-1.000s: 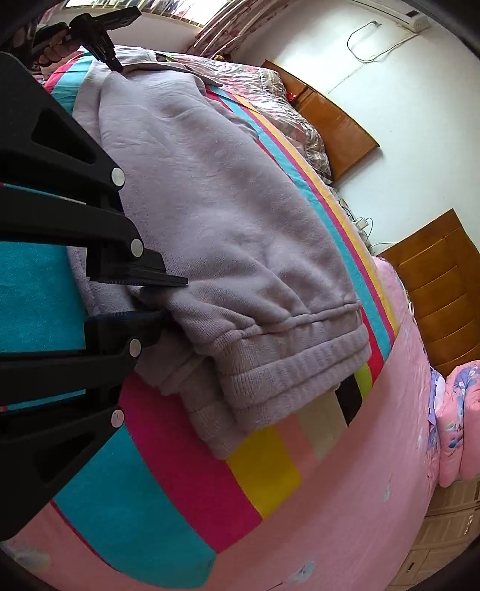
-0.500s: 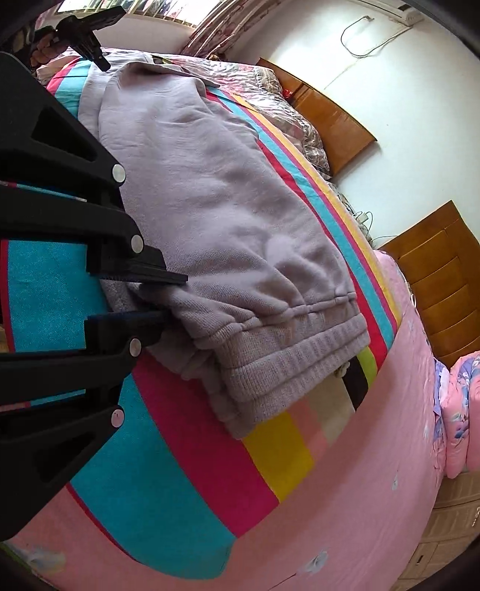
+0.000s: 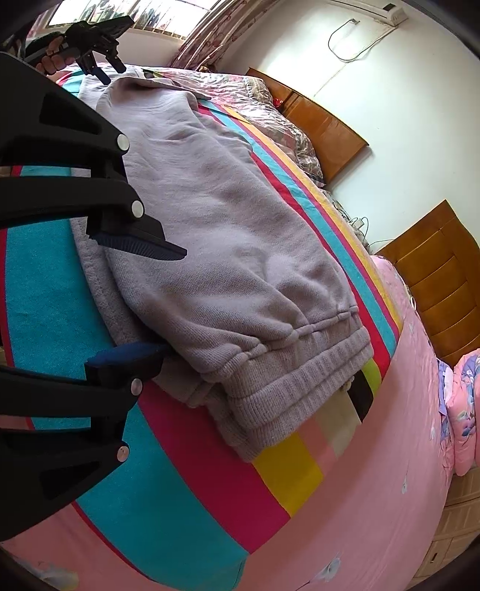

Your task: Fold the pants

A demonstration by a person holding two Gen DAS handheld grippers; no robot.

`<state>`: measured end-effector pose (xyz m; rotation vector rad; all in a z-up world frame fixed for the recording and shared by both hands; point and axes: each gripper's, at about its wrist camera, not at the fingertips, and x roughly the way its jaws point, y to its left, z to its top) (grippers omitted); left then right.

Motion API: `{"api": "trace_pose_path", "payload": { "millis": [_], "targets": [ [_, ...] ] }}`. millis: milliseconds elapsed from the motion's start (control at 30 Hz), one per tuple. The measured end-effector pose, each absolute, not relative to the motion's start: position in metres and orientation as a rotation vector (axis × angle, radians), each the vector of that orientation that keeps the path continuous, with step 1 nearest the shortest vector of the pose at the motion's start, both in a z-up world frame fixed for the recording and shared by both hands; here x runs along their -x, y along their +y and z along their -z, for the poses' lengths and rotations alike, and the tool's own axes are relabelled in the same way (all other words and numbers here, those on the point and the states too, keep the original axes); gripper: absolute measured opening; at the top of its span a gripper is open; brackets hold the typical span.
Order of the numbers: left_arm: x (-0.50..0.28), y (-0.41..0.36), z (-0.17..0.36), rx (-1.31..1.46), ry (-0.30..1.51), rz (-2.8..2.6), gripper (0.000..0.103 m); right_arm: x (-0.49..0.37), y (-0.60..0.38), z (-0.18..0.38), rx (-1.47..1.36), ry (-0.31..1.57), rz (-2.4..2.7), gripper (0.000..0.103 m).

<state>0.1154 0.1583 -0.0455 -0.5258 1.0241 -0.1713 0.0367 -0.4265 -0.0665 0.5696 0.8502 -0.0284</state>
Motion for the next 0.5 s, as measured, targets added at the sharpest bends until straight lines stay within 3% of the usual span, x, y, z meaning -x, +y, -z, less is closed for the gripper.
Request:
{"api": "trace_pose_path", "payload": {
  "millis": [67, 133, 167, 200, 267, 300, 400, 500],
  "targets": [
    [-0.125, 0.151, 0.049, 0.513, 1.053, 0.176, 0.071, -0.036, -0.427, 0.067, -0.573, 0.846, 0.025, 0.043],
    [-0.134, 0.141, 0.05, 0.474, 1.071, 0.171, 0.052, -0.036, -0.426, 0.067, -0.566, 0.841, 0.026, 0.043],
    [-0.14, 0.135, 0.051, 0.431, 1.094, 0.161, 0.019, -0.036, -0.426, 0.066, -0.555, 0.837, 0.031, 0.041],
    [-0.145, 0.13, 0.053, 0.395, 1.123, 0.153, 0.006, -0.036, -0.425, 0.065, -0.536, 0.831, 0.043, 0.031],
    [-0.148, 0.131, 0.049, 0.394, 1.104, 0.163, 0.005, -0.036, -0.428, 0.06, -0.533, 0.811, 0.044, 0.016],
    [-0.141, 0.131, 0.037, 0.395, 1.053, 0.172, 0.005, -0.033, -0.429, 0.054, -0.545, 0.786, 0.033, 0.013],
    [-0.099, 0.131, -0.012, 0.323, 0.89, 0.183, 0.005, -0.023, -0.425, 0.031, -0.523, 0.737, -0.002, 0.01],
    [-0.079, 0.14, 0.004, 0.357, 0.963, 0.188, 0.005, -0.024, -0.426, 0.04, -0.496, 0.801, -0.009, 0.01]
  ]
}}
